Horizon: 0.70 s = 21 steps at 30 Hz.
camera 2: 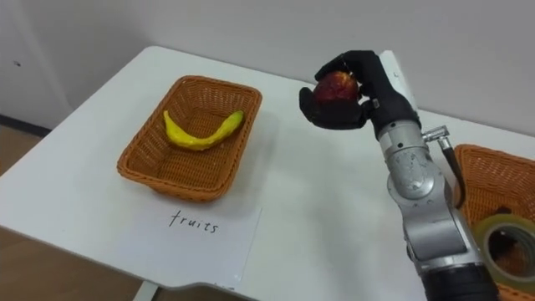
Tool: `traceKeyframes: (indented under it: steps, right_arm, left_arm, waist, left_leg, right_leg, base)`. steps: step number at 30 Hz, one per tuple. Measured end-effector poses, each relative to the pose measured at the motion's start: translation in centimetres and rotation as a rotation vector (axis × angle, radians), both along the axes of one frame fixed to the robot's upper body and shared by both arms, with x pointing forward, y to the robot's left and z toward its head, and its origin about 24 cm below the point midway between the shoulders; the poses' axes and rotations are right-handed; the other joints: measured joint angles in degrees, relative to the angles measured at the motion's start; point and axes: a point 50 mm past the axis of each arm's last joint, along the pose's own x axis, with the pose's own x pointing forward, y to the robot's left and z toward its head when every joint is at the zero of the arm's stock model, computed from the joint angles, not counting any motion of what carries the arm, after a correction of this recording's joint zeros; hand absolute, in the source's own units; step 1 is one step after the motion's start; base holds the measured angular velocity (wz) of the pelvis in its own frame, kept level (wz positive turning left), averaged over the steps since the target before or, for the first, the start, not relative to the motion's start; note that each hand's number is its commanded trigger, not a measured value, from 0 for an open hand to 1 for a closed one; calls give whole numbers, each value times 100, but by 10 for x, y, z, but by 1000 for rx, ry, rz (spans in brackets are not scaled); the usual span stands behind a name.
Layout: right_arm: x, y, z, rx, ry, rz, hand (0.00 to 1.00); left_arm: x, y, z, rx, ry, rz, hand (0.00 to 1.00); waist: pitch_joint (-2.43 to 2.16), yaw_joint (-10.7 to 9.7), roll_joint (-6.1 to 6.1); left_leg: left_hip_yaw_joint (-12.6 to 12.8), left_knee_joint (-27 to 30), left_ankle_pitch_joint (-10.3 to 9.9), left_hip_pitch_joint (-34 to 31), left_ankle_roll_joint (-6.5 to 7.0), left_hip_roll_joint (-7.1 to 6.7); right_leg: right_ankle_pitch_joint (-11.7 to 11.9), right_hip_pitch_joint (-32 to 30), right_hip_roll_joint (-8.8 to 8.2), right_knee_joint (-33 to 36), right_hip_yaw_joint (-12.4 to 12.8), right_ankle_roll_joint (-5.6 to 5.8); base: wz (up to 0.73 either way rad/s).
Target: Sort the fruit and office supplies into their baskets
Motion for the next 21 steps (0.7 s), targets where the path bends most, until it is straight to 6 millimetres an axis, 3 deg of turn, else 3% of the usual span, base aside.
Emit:
traceKeyframes:
  steps: [1,9,13,16,21]
  right_arm:
    - [0,0,0,0,0,0,100]
    - [0,3,5,-2,-20,12,100]
    - [3,16,14,-22,-56,57,100]
    - [2,28,8,-36,-38,105,100]
    - [0,40,2,-57,-16,150,100]
  left_arm:
    - [0,0,0,0,0,-1,0]
    - [0,0,0,3,5,-12,0]
    - [3,0,0,16,7,-51,0]
    - [8,1,2,23,-15,-58,0]
    - [12,4,3,31,-21,-68,0]
  waist:
    - [16,8,5]
    - [10,157,-2]
    - [-10,300,-42]
    - [-37,371,-121]
    - [46,500,-216]
  left_leg:
    - [0,-15,-3,-8,1,1]
    - [-3,0,-4,-71,3,-8]
    - [7,-27,1,-63,-2,-5]
    - [2,-32,1,-62,-3,2]
    - [-141,-24,-1,-54,-2,-12]
  right_leg:
    - [0,-4,-2,2,0,0]
    - [-2,-47,-8,-13,-16,1]
    - [-3,-77,8,-15,0,2]
    - [-3,-81,12,-10,-12,3]
    - [-2,-22,7,-10,-85,4]
  base:
    - [0]
    - [0]
    - [-2]
    - [1]
    - [12]
